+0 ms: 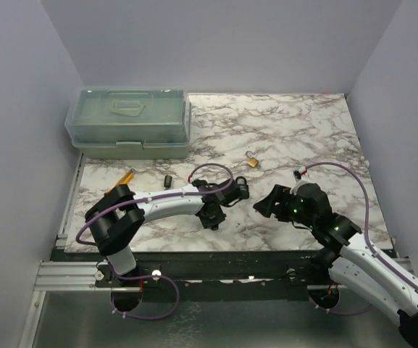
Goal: Unlock with the key
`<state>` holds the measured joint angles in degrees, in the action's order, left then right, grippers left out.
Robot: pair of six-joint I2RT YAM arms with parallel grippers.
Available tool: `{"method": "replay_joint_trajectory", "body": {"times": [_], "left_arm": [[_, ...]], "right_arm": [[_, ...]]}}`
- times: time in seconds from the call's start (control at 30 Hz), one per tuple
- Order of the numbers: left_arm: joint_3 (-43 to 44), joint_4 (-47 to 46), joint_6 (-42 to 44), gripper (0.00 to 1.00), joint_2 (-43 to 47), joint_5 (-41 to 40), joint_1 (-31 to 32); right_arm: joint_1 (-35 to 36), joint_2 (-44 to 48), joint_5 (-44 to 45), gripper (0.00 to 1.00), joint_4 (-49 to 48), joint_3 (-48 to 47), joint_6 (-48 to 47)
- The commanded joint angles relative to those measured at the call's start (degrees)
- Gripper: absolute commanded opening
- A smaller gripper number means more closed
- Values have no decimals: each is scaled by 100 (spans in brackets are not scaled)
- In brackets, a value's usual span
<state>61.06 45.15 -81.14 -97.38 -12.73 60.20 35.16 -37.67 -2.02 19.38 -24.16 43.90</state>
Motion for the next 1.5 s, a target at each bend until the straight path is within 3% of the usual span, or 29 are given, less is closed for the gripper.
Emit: {"method": "replay_joint_trajectory", "body": {"times": [0.0,0.17,0.27,0.83,1.47], "left_arm": [[288,-462,85,0,462,98,-174],[656,-520,282,0,541,98,-226],[748,-752,345,0,656,118,-240],[896,-1618,-74,0,896,520,-541],[866,-2154,-199,0,781,1015,-633]], "right_arm": [[25,235,-426,78,-317,175,2],[25,225,-1580,76,-1169,292,-171],[25,120,-1797,75,-1459,307,-135],[26,302,-913,67,-2438,602,-21],[25,-707,-286,60,-3424,535,-119]]}}
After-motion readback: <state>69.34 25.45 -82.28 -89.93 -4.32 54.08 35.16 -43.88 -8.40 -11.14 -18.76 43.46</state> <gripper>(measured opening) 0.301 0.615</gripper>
